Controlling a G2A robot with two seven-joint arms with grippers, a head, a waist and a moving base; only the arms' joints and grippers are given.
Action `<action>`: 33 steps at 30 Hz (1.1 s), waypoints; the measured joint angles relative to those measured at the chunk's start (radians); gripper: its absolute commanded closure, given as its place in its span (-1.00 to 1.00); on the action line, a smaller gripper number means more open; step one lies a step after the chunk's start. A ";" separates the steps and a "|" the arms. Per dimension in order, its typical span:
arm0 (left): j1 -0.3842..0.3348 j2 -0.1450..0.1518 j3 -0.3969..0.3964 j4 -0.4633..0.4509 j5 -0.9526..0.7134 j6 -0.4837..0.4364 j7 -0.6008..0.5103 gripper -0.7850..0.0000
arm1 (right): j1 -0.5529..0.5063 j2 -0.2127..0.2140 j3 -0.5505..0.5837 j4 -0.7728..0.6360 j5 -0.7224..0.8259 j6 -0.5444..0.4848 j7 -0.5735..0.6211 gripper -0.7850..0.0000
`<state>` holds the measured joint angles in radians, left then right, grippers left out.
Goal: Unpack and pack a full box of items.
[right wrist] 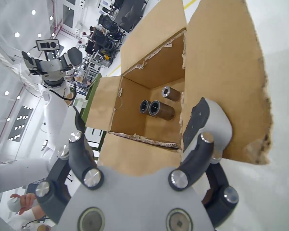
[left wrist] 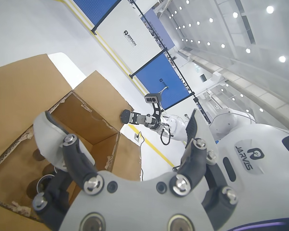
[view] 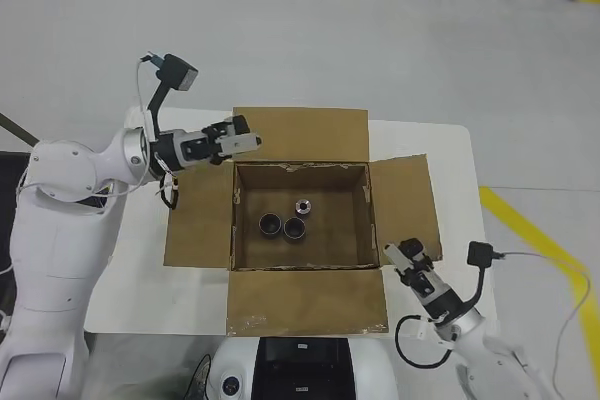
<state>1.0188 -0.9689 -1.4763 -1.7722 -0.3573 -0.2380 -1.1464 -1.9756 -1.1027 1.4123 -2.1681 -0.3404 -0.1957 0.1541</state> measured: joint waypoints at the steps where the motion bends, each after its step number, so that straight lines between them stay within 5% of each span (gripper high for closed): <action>1: 0.005 0.003 -0.016 0.005 -0.009 -0.001 -0.017 -1.00 | 0.009 -0.001 -0.010 0.009 -0.014 0.015 0.000 -1.00; 19: 0.064 0.062 -0.267 0.123 -0.187 0.105 -0.376 -1.00 | 0.108 -0.015 -0.098 0.081 -0.051 0.103 0.035 -1.00; 33: 0.071 0.119 -0.287 0.250 -0.264 0.123 -0.389 -1.00 | 0.105 -0.013 -0.041 -0.024 -0.159 0.144 0.016 -1.00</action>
<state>1.0902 -0.8499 -1.7631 -1.5221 -0.6211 -0.1146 -1.5359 -1.8706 -1.1153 1.3717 -2.1922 -0.4993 -0.0517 0.1698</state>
